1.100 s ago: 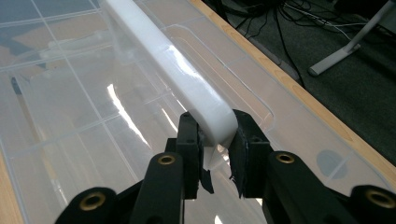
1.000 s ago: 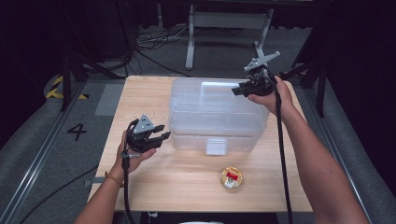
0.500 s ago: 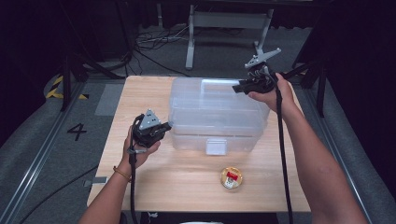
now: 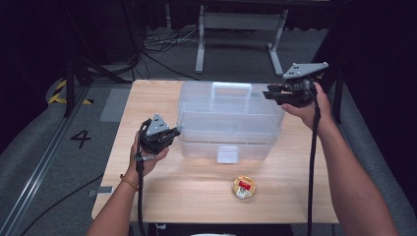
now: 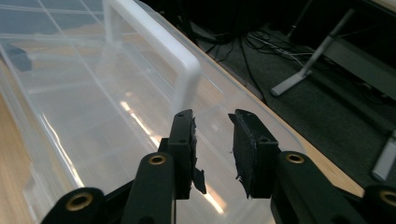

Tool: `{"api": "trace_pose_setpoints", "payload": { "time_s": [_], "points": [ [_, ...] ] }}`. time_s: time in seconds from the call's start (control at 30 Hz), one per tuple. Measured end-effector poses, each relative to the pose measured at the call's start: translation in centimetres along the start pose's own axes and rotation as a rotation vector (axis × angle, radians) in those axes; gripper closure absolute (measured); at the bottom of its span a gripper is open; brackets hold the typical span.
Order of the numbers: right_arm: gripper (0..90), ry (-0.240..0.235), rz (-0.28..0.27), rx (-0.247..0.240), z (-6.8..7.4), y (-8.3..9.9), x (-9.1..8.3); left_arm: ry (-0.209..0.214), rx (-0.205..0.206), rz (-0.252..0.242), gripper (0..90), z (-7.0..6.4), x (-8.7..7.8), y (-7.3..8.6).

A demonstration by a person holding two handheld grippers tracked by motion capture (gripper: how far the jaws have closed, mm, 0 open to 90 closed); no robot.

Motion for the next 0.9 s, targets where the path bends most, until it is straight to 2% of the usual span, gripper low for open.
{"api": "trace_pose_setpoints", "payload": {
  "time_s": [0.2,0.3,0.33,0.37,0.4,0.47,0.5,0.53,0.57,0.7,0.9],
  "points": [
    [61.7,0.028,-0.029,0.001,-0.3,3.3,-2.8,-0.008,0.010,0.005,90.0,-0.1,0.0,0.0],
    [53.9,0.074,-0.028,-0.006,-0.5,5.0,-4.0,-0.012,0.010,0.005,90.0,0.0,0.1,0.0],
    [51.9,0.068,-0.034,-0.002,-0.4,5.6,-4.4,-0.010,0.009,0.006,90.0,0.0,0.1,0.0],
    [50.0,0.082,-0.040,0.004,-0.4,6.1,-4.7,-0.005,0.009,0.005,90.0,0.0,0.1,0.1],
    [48.6,0.105,-0.043,0.005,-0.5,6.7,-5.0,-0.008,0.011,0.003,90.0,0.0,0.1,0.0],
    [47.5,0.111,-0.037,0.003,-0.5,7.3,-5.1,-0.007,0.010,0.002,90.0,0.0,0.1,0.0],
    [46.0,0.137,-0.052,0.000,-0.5,8.3,-5.4,-0.005,0.013,0.002,90.0,0.0,0.1,0.0],
    [46.0,0.137,-0.052,0.000,-0.5,8.3,-5.4,-0.005,0.013,0.002,90.0,0.0,0.1,0.0],
    [44.3,0.129,-0.057,0.010,-0.4,9.6,-5.3,-0.004,0.005,-0.004,90.0,0.0,0.1,-0.2],
    [41.6,0.136,-0.033,0.020,-0.4,12.0,-4.5,-0.011,0.008,-0.012,90.0,0.2,0.0,-0.5],
    [38.1,0.108,-0.015,0.039,-0.2,14.2,-3.2,-0.015,0.010,-0.019,90.0,0.3,-0.1,-0.8]
  ]
}}
Point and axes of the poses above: each handheld gripper's, and its own axes: x roughly forward along the jaws, y roughly out of its underside, z roughly to its left, the point moved 7 cm from there along x, roughly forward along the jaws, and after that the axes turned 10 degrees about -y, right-handed, at the moved point
